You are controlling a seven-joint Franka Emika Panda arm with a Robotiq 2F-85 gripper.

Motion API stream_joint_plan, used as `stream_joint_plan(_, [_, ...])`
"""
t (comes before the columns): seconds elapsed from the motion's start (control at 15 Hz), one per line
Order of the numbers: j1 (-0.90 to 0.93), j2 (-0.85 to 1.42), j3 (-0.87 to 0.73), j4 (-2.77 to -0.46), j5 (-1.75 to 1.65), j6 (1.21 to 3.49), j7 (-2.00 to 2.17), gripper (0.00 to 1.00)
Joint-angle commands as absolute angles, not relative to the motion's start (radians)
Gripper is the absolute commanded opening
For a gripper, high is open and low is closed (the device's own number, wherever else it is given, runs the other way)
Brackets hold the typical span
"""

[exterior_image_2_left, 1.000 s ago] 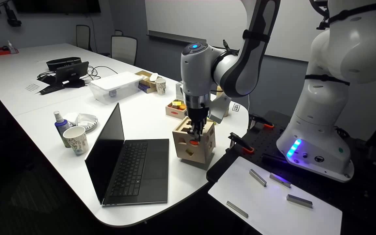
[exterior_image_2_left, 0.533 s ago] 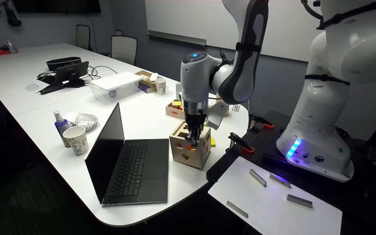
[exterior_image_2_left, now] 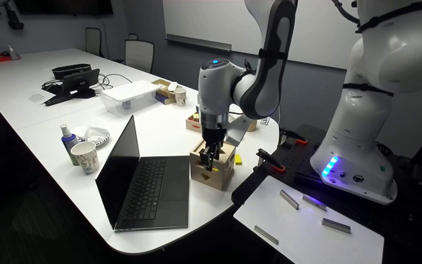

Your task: Close the cube-shaped object, then move it closer to the laptop

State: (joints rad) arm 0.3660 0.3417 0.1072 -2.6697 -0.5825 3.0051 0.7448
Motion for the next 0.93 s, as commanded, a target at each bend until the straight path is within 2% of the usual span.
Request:
stream_joint_plan(0.0, [0.257,0.269,0.234,-2.677,-0.488,2.972,0.654,0.94])
stream_joint_plan(0.07, [0.225,0.235,0.268,-2.680,-0.461,2.961,0.632,0.99])
stream_joint_plan(0.13, [0.250,0.206,0.262,-2.694,-0.313,2.987,0.515,1.00])
stream_joint_plan(0.47, [0.200,0.064,0.289,-2.663,-0.018,2.937,0.270,1.00])
stream_joint_plan(0.53, [0.147,0.054,0.333,-2.653,0.033,2.933,0.219,1.00])
stream_joint_plan(0.87, [0.112,0.008,0.316,-2.620,0.257,2.894,0.005,1.00])
